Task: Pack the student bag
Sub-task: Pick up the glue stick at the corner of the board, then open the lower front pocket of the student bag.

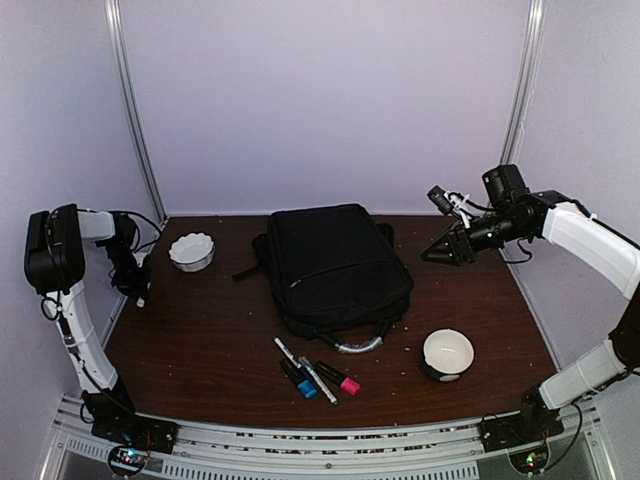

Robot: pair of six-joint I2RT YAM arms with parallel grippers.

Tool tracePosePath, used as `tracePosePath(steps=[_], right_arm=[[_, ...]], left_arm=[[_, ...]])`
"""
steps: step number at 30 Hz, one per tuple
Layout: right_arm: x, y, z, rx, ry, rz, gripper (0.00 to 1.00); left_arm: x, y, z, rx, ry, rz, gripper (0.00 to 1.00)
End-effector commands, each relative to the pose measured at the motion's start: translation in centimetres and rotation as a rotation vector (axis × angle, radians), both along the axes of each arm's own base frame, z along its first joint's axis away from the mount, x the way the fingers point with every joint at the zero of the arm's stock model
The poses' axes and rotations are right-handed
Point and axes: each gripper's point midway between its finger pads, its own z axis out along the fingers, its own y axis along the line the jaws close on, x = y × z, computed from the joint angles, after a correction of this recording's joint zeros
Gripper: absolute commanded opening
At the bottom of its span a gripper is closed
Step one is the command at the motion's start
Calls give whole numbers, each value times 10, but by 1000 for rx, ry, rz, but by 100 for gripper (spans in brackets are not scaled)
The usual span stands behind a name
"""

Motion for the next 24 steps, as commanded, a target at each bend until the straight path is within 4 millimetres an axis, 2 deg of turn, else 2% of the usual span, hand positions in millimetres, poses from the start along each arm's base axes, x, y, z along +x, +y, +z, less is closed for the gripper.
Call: tracePosePath(steps=[1,5,8,13,17,21,24], right_arm=[[0,1,-4,-2,15,3,46],[2,0,-6,-15,6,6,46],[8,-4,-8,-52,-44,3,46],[34,-10,-11,-165,-172,-19,47],[69,-8,-33,-347,-231,-26,47],[96,13,-44,-430,-242,-9,46],[107,39,-55,-509,-289,20,45]], left_arm=[[-3,-10,18,22,6,-10,16],[-9,-35,48,23,-53,-35,15],[-13,-72,72,-37,-129,-82,14],[-17,-146,111,-134,-250,-221,14],[-17,-222,146,-292,-387,-355,14],[-24,-293,177,-453,-502,-481,13],[-36,-334,188,-570,-536,-545,13]])
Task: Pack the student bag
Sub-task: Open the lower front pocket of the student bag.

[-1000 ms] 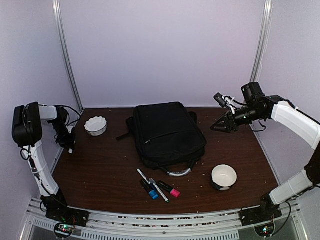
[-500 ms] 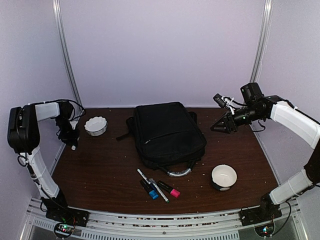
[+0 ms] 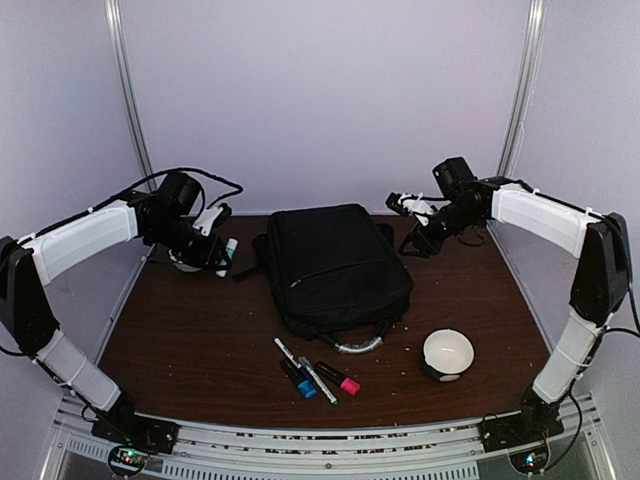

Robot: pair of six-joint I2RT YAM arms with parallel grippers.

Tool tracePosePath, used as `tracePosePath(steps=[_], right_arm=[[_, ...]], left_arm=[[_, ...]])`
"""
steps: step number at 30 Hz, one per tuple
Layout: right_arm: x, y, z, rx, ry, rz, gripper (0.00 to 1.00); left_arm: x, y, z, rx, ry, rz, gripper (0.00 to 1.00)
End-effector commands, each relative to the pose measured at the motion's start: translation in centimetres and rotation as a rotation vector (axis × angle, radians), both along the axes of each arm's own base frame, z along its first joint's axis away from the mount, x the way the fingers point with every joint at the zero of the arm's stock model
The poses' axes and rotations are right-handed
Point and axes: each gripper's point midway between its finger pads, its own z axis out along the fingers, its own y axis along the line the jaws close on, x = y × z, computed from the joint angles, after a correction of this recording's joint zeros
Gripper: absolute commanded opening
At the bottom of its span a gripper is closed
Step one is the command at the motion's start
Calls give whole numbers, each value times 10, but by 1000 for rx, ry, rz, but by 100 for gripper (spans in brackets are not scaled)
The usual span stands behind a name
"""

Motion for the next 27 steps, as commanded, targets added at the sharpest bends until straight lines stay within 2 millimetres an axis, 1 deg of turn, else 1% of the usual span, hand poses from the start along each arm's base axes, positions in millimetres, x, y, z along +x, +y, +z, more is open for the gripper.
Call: tracePosePath(steps=[1,3,5,9,12,16,20,23,24,25,27], right_arm=[[20,27,-5,-165,-120,30,45],[22,45,-11,-218,-153,64,45],[24,62,-21,-272,-183,94,45],[33,88,-34,-364,-240,99,46],[40,102,-44,-417,-274,94,46],[45,107,-57,-484,-309,107,45],[48,104,-69,-534,-318,114,45],[56,98,-69,-551,-360,67,44],[61,97,-66,-552,-384,43,41],[64,96,-64,-547,-401,25,36],[72,95,-52,-513,-427,-21,20]], left_arm=[[-8,-65,33,-244,-81,-108,13],[-17,-81,35,-300,-81,-141,13],[-25,-91,33,-327,-74,-160,13],[-41,-104,25,-335,-62,-203,13],[-47,-108,23,-342,-66,-217,13],[-48,-113,22,-366,-83,-219,12],[-46,-116,18,-386,-86,-208,12],[-42,-120,12,-397,-76,-200,12],[-42,-122,9,-401,-71,-197,12],[-40,-125,7,-409,-69,-195,12],[-38,-131,4,-427,-61,-200,12]])
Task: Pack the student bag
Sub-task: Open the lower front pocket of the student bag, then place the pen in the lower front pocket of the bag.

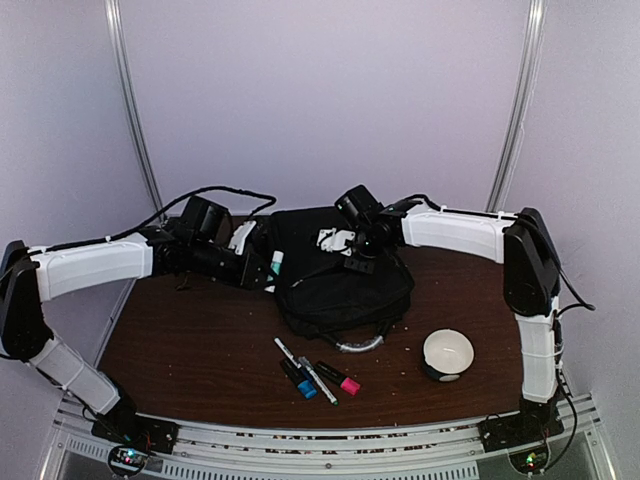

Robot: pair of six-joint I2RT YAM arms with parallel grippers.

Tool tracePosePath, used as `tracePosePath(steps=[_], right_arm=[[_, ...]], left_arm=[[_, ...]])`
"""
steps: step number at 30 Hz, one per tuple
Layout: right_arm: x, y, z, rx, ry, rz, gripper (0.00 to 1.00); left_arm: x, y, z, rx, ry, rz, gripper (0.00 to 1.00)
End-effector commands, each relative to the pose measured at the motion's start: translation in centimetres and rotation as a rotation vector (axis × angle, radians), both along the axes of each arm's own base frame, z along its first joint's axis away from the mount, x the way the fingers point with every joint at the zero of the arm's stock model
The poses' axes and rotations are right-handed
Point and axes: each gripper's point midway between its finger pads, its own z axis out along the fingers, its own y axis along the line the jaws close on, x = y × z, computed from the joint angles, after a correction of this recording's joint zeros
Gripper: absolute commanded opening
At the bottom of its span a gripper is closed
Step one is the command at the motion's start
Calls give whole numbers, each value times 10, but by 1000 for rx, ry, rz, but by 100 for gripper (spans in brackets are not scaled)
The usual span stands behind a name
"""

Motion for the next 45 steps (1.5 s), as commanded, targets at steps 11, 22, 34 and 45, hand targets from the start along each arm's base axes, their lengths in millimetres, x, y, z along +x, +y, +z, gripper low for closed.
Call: tracePosePath(steps=[11,22,34,45], right_arm=[[21,-1,68,239,-87,-110,0],[-11,19,109,456,72,-105,0],[-23,22,111,491,113,-116,0],[-30,23,122,541,126,-115,0]], left_arm=[[14,-58,0,-168,-8,-48,11],[16,-126,0,-421,150,-134,9],[42,-153,-23,-585,442,-3,6],[70,-143,-63,-560,554,195,5]])
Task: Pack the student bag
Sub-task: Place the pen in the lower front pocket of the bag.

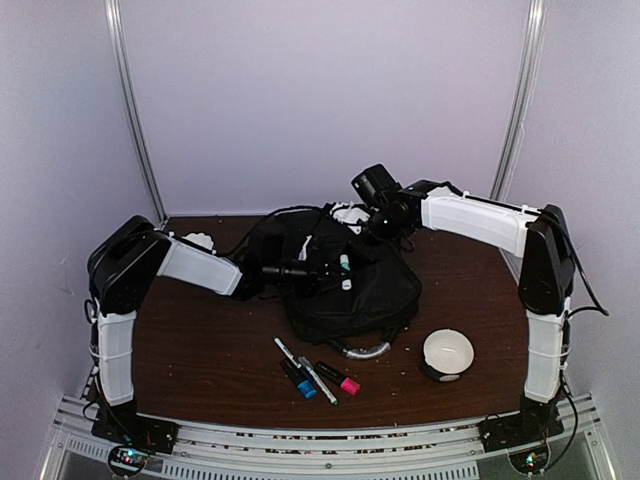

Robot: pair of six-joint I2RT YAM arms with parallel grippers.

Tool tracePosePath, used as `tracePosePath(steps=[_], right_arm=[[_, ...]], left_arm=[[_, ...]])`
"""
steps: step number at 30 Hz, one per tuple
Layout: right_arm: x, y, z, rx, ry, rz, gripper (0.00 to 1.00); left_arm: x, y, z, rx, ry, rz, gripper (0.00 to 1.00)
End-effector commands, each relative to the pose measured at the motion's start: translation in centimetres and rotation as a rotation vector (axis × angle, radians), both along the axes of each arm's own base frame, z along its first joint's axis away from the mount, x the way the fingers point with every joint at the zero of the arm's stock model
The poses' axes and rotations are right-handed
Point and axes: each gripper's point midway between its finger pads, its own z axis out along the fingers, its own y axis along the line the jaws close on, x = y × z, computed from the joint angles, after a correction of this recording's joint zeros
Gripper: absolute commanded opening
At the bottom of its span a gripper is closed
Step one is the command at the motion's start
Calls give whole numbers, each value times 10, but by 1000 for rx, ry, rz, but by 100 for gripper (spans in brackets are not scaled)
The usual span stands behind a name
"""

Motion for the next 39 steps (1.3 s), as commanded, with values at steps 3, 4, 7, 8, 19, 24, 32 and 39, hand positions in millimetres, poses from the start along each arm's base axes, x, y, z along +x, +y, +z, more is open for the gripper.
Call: tracePosePath(steps=[3,4,7,8,19,24,32,39], right_arm=[[-18,21,78,223,-69,43,0],[-19,21,76,225,-62,44,0],[-19,21,76,230,-56,39,0],[-20,21,77,232,-54,39,0],[-24,24,80,268,-28,28,0],[-28,27,89,300,-16,33,0],[-19,22,91,306,-19,6,0],[-3,8,84,301,-20,-40,0]], left_arm=[[44,10,-25,-1,135,189,5],[48,8,-25,-9,148,198,5],[54,3,-22,-21,162,199,4],[55,4,-19,-17,162,207,4],[128,43,23,42,28,554,7],[150,43,39,40,-17,628,32],[139,36,66,43,-94,534,96],[107,40,110,37,-241,440,98]])
